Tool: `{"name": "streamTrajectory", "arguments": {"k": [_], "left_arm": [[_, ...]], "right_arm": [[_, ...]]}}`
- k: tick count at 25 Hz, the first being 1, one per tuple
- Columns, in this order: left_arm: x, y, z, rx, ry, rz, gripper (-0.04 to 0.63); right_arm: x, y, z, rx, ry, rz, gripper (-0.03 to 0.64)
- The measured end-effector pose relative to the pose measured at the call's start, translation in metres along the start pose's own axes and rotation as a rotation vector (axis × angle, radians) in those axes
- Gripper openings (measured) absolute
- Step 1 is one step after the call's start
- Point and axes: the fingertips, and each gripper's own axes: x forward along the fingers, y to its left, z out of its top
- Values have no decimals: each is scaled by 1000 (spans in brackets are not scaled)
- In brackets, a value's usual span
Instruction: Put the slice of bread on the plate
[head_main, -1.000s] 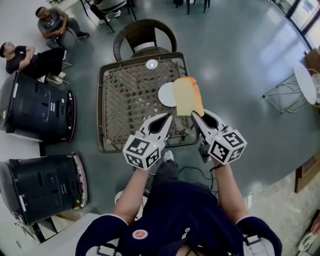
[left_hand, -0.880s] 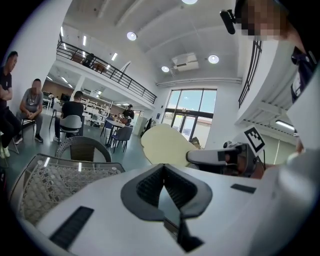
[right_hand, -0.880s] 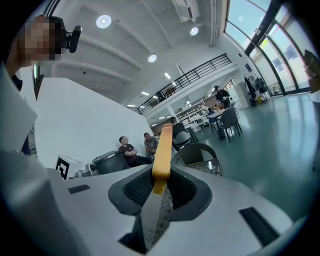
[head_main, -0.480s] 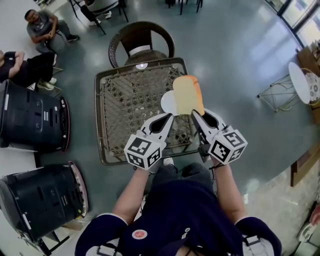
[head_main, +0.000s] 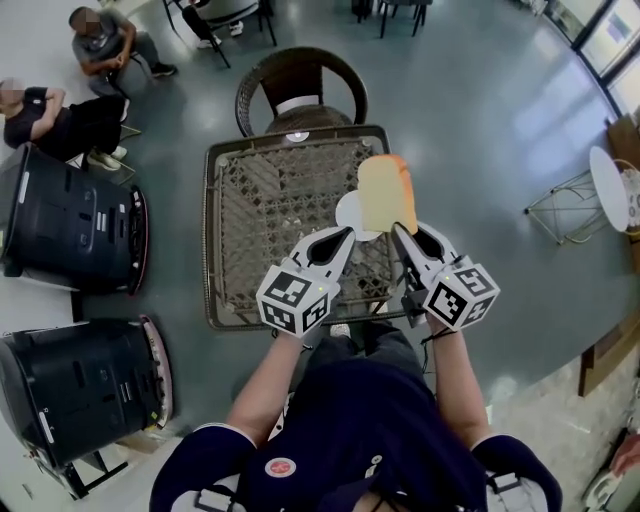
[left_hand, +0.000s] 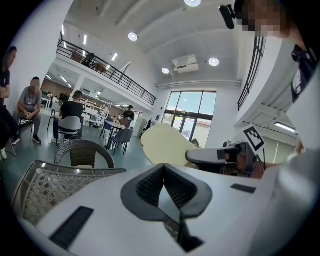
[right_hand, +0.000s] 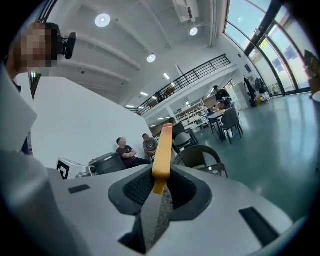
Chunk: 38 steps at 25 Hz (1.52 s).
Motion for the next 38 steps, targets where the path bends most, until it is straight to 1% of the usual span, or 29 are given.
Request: {"name": "streamTrajectory", "arguments": {"k": [7, 12, 16, 21, 25, 28, 32, 38], "left_arm": [[7, 9, 5, 14, 5, 52, 6], [20, 19, -6, 30, 29, 100, 6], [30, 27, -19, 38, 55, 130, 6], [40, 39, -35, 36, 77, 156, 6], [43, 46, -55, 23, 98, 166, 6], [46, 49, -66, 14, 111, 174, 6], [47, 55, -78, 10, 126, 182, 6], [45, 63, -99, -24, 157, 196, 6]], "right_arm": [[14, -10, 5, 1, 17, 41, 84], [24, -28, 0, 19, 48, 57, 84], [32, -47, -12, 26, 75, 50, 84], [49, -73, -40, 25, 144, 23, 84], [62, -91, -75, 44, 210, 7, 84], [71, -103, -94, 39, 252, -6, 84], [87, -110, -117, 45, 298, -3, 84], [104, -117, -158, 99, 374, -11, 84]]}}
